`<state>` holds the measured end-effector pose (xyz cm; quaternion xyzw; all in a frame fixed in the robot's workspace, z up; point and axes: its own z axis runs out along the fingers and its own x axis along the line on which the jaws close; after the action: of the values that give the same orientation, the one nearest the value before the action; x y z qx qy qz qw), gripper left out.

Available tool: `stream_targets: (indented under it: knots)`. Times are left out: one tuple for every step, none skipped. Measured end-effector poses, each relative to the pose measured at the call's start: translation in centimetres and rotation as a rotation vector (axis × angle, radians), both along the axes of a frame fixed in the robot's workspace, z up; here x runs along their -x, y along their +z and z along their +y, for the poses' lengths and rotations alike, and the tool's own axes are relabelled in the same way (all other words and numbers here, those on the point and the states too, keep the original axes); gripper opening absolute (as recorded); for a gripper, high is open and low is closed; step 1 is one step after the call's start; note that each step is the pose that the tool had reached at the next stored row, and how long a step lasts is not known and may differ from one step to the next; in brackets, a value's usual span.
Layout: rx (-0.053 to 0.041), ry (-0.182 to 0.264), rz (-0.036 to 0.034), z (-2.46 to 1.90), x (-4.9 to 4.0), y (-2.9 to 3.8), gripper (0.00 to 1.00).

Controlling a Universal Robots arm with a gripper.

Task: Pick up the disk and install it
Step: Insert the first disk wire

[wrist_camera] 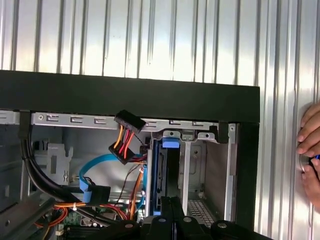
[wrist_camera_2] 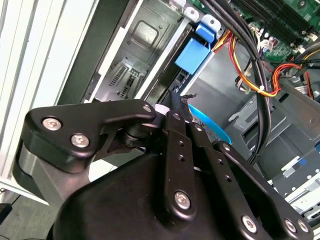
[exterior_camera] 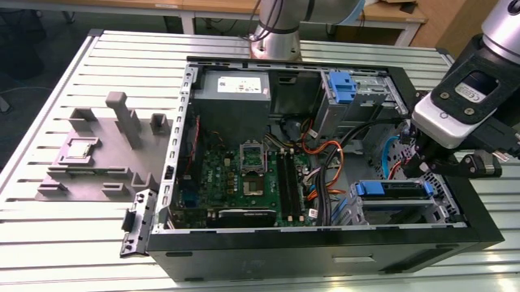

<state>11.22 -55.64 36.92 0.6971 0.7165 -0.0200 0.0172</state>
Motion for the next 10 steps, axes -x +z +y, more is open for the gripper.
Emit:
stream_targets:
  knots:
    - [0.0001,0.0,0.0,0.04,-0.16,-0.01,0.1]
    - [0.0001,0.0,0.0,0.09,-0.32,-0.02,0.1]
    - [0.0001,0.0,0.0,0.13,-0.47,-0.02,0.1]
    - [0.0004,0.001,0.0,0.19,-0.59,-0.03,0.1]
    - [0.0008,0.001,0.0,0.24,-0.65,-0.04,0.1]
    - [0.0011,0.001,0.0,0.26,-0.67,-0.07,0.1]
    - [0.0013,0.0,0.0,0.27,-0.67,-0.08,0.1]
    - [0.0015,0.0,0.0,0.26,-0.67,-0.08,0.1]
    - [0.0018,0.0,-0.0004,0.26,-0.68,-0.08,0.1]
    - [0.0019,0.001,-0.0012,0.27,-0.68,-0.09,0.1]
